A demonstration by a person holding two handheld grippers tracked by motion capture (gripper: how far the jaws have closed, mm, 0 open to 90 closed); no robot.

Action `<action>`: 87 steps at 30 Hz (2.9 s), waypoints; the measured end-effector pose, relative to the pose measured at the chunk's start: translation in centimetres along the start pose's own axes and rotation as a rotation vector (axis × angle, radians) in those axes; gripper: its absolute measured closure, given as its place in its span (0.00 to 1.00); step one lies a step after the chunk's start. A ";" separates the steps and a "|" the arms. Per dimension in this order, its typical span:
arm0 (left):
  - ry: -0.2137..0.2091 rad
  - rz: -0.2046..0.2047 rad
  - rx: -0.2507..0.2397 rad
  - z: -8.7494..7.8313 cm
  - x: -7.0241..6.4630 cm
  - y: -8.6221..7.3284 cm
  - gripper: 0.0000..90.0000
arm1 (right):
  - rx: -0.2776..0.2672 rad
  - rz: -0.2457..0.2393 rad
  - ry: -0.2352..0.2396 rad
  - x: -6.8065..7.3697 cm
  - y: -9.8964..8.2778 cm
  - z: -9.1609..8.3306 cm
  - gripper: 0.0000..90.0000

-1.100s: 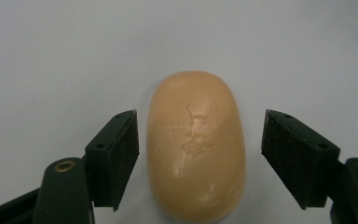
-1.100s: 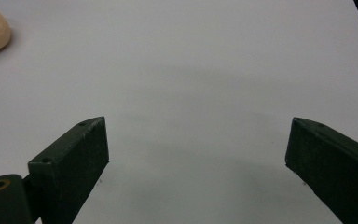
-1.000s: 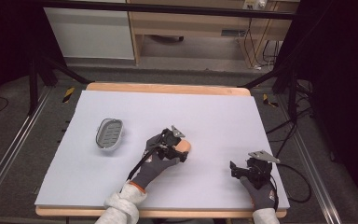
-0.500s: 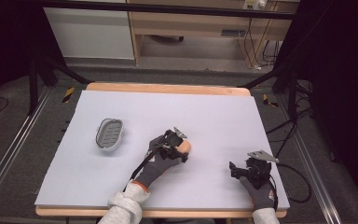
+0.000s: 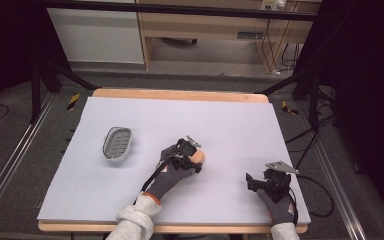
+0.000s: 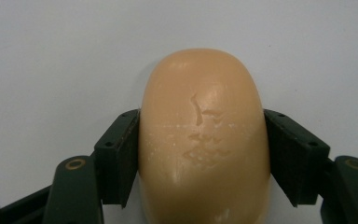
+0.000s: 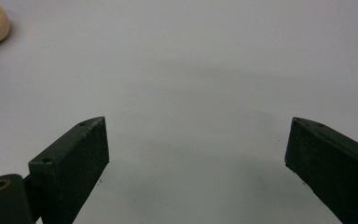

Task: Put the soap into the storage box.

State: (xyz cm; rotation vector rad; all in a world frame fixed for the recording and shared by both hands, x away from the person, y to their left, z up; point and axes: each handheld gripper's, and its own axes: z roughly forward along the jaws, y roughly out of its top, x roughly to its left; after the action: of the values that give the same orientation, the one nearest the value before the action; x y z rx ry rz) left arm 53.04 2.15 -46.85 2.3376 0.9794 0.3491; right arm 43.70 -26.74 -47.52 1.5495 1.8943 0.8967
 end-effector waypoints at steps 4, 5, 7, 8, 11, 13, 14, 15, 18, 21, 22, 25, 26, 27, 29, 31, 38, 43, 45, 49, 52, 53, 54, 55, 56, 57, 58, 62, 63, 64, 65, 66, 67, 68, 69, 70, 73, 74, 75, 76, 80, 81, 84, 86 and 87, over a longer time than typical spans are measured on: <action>-0.001 0.000 0.003 -0.1 0.0 0.0 0.35 | -0.001 0.001 -0.001 0.0 0.0 0.0 0.07; -0.003 -0.001 0.005 -0.1 0.0 0.0 0.35 | -0.004 -0.004 -0.001 -0.1 0.0 0.0 0.07; -0.003 -0.004 0.005 -0.3 0.0 0.0 0.35 | -0.004 -0.001 -0.001 -0.1 0.0 0.0 0.07; -0.005 -0.004 0.002 -0.5 0.0 0.0 0.35 | -0.004 -0.003 -0.001 -0.1 0.0 0.0 0.07; -0.009 -0.005 -0.012 -1.3 0.0 0.1 0.35 | -0.005 -0.003 -0.001 -0.1 0.0 -0.1 0.07; -0.016 -0.008 -0.028 -2.2 0.1 0.1 0.35 | -0.003 -0.003 -0.003 -0.1 0.0 0.0 0.07; -0.018 -0.007 -0.036 -2.5 0.2 0.1 0.35 | -0.003 -0.004 -0.003 -0.1 0.0 0.0 0.07; -0.019 -0.010 -0.044 -2.9 0.2 0.0 0.35 | -0.005 -0.002 -0.004 0.0 0.0 0.0 0.07; -0.025 -0.013 -0.063 -4.1 0.4 -0.1 0.35 | -0.004 0.001 -0.004 0.0 0.0 -0.1 0.07; -0.026 -0.018 -0.086 -5.1 0.6 -0.4 0.35 | -0.005 0.005 -0.006 0.0 0.0 -0.1 0.07; -0.026 -0.018 -0.086 -5.1 0.6 -0.4 0.35 | -0.005 0.005 -0.006 0.0 0.0 -0.1 0.07; -0.032 -0.019 -0.098 -5.9 0.8 -0.7 0.35 | -0.005 0.006 -0.008 0.0 0.0 -0.1 0.07; -0.034 -0.020 -0.103 -6.3 1.0 -1.0 0.35 | -0.007 0.004 -0.010 0.0 0.0 -0.1 0.07; -0.034 -0.020 -0.103 -6.3 1.0 -1.0 0.35 | -0.007 0.004 -0.010 0.0 0.0 -0.1 0.07; -0.033 -0.025 -0.115 -7.0 1.4 -1.4 0.35 | -0.008 0.004 -0.013 0.0 0.0 -0.1 0.07; -0.032 -0.025 -0.116 -7.2 1.5 -1.5 0.35 | -0.007 0.005 -0.014 0.0 0.0 -0.1 0.07; -0.028 -0.028 -0.132 -8.8 2.2 -2.5 0.35 | -0.005 0.009 -0.017 0.0 0.0 -0.2 0.07; -0.025 -0.035 -0.139 -9.5 2.5 -2.9 0.35 | -0.007 0.007 -0.019 0.0 0.0 -0.2 0.07; -0.024 -0.033 -0.140 -10.0 2.9 -3.3 0.35 | -0.007 0.004 -0.020 0.0 0.0 -0.1 0.07; -0.021 -0.045 -0.150 -10.8 3.5 -4.0 0.35 | -0.007 0.003 -0.021 -0.1 0.0 -0.1 0.07; -0.016 -0.054 -0.156 -11.2 3.9 -4.5 0.35 | -0.004 0.010 -0.020 -0.1 0.0 -0.1 0.07; -0.013 -0.061 -0.164 -11.5 4.1 -4.8 0.35 | -0.005 0.007 -0.022 -0.1 0.0 -0.1 0.07; -0.014 -0.069 -0.169 -11.7 4.4 -5.1 0.35 | -0.005 0.007 -0.022 -0.1 0.0 -0.1 0.07; -0.013 -0.076 -0.173 -11.9 4.6 -5.4 0.35 | -0.005 0.003 -0.023 -0.1 -0.1 -0.1 0.07; -0.013 -0.084 -0.178 -12.1 4.8 -5.7 0.35 | -0.005 0.002 -0.024 -0.1 -0.1 -0.1 0.07; -0.012 -0.091 -0.180 -12.2 5.0 -6.0 0.35 | -0.003 0.001 -0.024 -0.1 -0.1 -0.1 0.07; -0.008 -0.098 -0.183 -12.3 5.1 -6.2 0.35 | -0.001 0.005 -0.023 -0.1 -0.1 -0.1 0.07; 0.000 -0.120 -0.188 -12.8 5.6 -7.0 0.35 | -0.001 0.003 -0.023 -0.1 -0.1 -0.1 0.07; 0.001 -0.115 -0.185 -12.9 5.7 -7.1 0.35 | -0.001 0.003 -0.023 -0.1 -0.1 -0.1 0.07; 0.006 -0.117 -0.187 -13.0 5.7 -7.3 0.35 | -0.001 0.004 -0.022 0.0 -0.1 -0.1 0.07; 0.011 -0.123 -0.193 -13.3 5.9 -7.5 0.35 | 0.000 0.005 -0.020 0.0 -0.1 -0.1 0.07; 0.011 -0.123 -0.193 -13.3 5.9 -7.5 0.35 | 0.000 0.005 -0.020 0.0 -0.1 -0.1 0.07; 0.017 -0.131 -0.197 -13.5 6.2 -7.6 0.35 | -0.003 0.002 -0.020 0.0 -0.1 -0.1 0.07; 0.017 -0.131 -0.197 -13.5 6.2 -7.6 0.35 | -0.003 0.002 -0.020 0.0 -0.1 -0.1 0.07; 0.021 -0.136 -0.198 -13.6 6.3 -7.7 0.35 | -0.003 0.000 -0.020 -0.1 -0.1 -0.1 0.07; 0.025 -0.135 -0.196 -13.7 6.5 -7.8 0.35 | -0.003 0.001 -0.021 0.0 -0.1 -0.1 0.07; 0.038 -0.147 -0.197 -14.0 7.0 -8.0 0.35 | -0.003 -0.001 -0.019 0.0 -0.1 -0.1 0.07; 0.039 -0.150 -0.198 -14.1 7.2 -8.0 0.35 | -0.003 0.000 -0.018 0.0 -0.1 -0.1 0.07; 0.045 -0.158 -0.203 -14.3 7.4 -8.1 0.35 | -0.004 -0.001 -0.017 0.0 -0.1 -0.1 0.07; 0.053 -0.161 -0.206 -14.4 7.6 -8.1 0.35 | -0.004 -0.001 -0.017 0.0 -0.1 -0.1 0.07; 0.074 -0.188 -0.227 -15.3 8.6 -8.3 0.35 | -0.003 -0.005 -0.016 0.0 -0.1 -0.1 0.07; 0.080 -0.193 -0.229 -15.5 8.7 -8.3 0.35 | -0.005 -0.004 -0.015 0.0 -0.1 -0.1 0.07; 0.087 -0.206 -0.240 -15.9 9.3 -8.4 0.35 | -0.004 -0.005 -0.015 0.0 -0.1 -0.1 0.07; 0.096 -0.219 -0.250 -16.3 9.8 -8.5 0.35 | -0.005 -0.007 -0.015 0.0 -0.1 -0.1 0.07; 0.105 -0.229 -0.256 -16.5 10.2 -8.6 0.35 | -0.004 -0.002 -0.015 0.1 0.0 -0.1 0.07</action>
State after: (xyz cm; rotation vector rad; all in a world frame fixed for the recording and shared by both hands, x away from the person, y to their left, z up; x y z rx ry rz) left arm 48.04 21.10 -38.61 1.9718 1.1667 0.4786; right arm 43.60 -26.67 -47.50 1.5473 1.8827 0.8847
